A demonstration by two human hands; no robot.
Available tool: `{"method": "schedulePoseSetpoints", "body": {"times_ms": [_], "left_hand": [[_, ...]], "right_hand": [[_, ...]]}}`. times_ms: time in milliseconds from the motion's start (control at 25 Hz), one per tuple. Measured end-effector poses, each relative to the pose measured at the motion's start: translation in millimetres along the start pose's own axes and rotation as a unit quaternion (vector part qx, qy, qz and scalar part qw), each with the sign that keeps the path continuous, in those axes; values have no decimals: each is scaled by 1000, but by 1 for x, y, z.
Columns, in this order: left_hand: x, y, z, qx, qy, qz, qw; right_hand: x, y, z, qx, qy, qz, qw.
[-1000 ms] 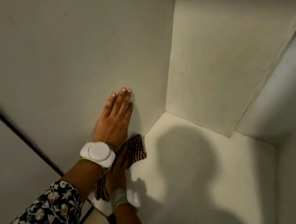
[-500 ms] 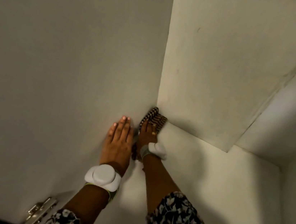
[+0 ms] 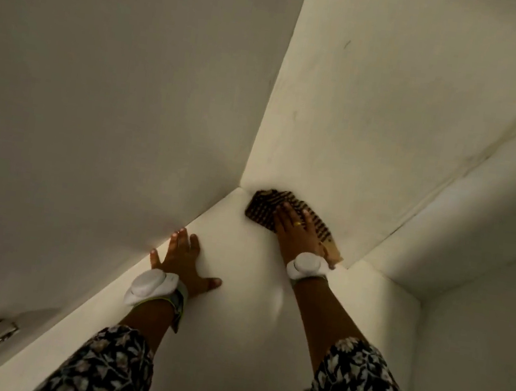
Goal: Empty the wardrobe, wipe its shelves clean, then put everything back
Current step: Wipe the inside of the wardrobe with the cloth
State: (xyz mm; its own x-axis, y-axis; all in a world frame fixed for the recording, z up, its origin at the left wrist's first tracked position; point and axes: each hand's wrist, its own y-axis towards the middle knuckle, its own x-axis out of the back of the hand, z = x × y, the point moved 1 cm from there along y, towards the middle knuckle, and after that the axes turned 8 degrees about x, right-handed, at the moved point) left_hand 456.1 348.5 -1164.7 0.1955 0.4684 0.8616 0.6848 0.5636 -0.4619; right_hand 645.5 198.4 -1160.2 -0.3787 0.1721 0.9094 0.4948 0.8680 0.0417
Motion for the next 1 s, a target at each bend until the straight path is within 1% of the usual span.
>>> {"method": "schedulePoseSetpoints", "body": {"times_ms": [80, 120, 200, 240, 280, 360, 440, 480, 520, 600, 640, 720, 760, 840, 880, 960, 1000], "left_hand": [[-1, 0, 1, 4, 5, 14, 1000], [2, -1, 0, 6, 5, 16, 1000], [3, -2, -3, 9, 4, 19, 1000], [2, -2, -4, 13, 2, 22, 1000], [2, -2, -5, 17, -2, 27, 999], [0, 0, -7, 26, 4, 32, 999], [-2, 3, -8, 34, 6, 38, 999], [-4, 5, -8, 35, 4, 41, 999], [-4, 6, -8, 35, 3, 45, 998], [-5, 8, -8, 36, 3, 44, 998], [-5, 7, -7, 35, 2, 40, 999], [-6, 5, -9, 31, 0, 29, 999], [-9, 5, -9, 31, -3, 25, 999], [-10, 5, -10, 30, 1, 15, 999], [-8, 6, -10, 30, 3, 9, 999], [-10, 5, -12, 31, 2, 7, 1000], [-10, 6, -11, 32, 2, 8, 999]], "right_hand": [[21, -20, -35, 5, -65, -33, 997], [44, -23, -57, -8, -94, -85, 992], [110, -22, -103, -51, -142, -209, 966], [146, -18, -124, -86, -154, -260, 949], [186, -14, -143, -129, -162, -289, 935], [258, -1, -175, -200, -196, -332, 901], [312, 23, -197, -246, -210, -334, 885], [334, 39, -200, -249, -215, -339, 881], [347, 55, -195, -234, -219, -341, 884], [335, 84, -168, -174, -216, -335, 900], [310, 93, -151, -135, -222, -332, 907], [233, 98, -112, -47, -262, -303, 915], [187, 92, -91, -9, -274, -270, 923], [106, 64, -60, 39, -287, -193, 938], [77, 46, -51, 49, -281, -132, 949], [43, 5, -49, 45, -214, 3, 976], [37, -13, -57, 46, -189, 33, 980]]}}
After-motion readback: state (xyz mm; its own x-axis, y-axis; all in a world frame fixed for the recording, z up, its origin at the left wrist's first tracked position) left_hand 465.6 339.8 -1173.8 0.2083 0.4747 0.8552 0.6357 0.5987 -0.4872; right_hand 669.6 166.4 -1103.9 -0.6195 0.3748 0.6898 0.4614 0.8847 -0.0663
